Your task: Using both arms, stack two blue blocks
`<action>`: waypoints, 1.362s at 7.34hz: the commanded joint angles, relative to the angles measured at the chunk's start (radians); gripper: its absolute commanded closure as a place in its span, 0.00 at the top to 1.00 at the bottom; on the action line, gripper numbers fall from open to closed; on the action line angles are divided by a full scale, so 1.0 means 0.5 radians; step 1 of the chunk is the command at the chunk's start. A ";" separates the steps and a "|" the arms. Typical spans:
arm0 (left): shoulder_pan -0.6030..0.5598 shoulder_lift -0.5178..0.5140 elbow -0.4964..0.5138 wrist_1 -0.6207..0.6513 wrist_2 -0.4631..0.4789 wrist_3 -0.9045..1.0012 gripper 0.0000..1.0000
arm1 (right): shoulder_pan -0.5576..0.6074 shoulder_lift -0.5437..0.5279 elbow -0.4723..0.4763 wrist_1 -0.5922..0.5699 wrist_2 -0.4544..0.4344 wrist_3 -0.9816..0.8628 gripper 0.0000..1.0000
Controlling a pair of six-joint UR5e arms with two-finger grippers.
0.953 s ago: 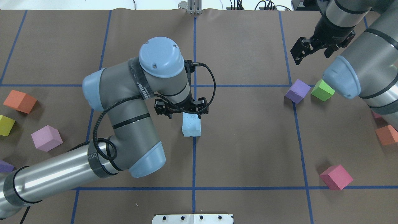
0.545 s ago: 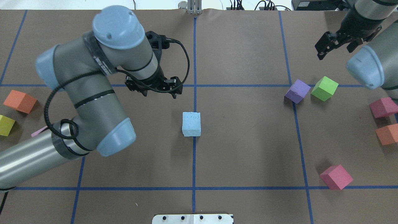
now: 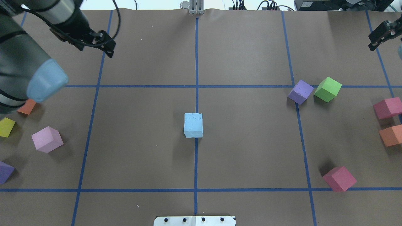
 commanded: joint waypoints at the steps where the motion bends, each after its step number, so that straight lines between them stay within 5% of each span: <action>1: -0.360 0.210 0.020 0.000 -0.111 0.404 1.00 | 0.212 -0.197 -0.166 0.293 0.208 -0.137 1.00; 5: -0.812 0.435 0.357 -0.031 -0.270 1.262 1.00 | 0.418 -0.434 -0.241 0.402 0.255 -0.377 1.00; 8: -0.880 0.744 0.477 -0.431 -0.276 1.325 1.00 | 0.428 -0.575 -0.238 0.444 0.277 -0.461 1.00; 10: -0.983 0.833 0.499 -0.460 -0.392 1.353 1.00 | 0.428 -0.591 -0.217 0.475 0.292 -0.442 1.00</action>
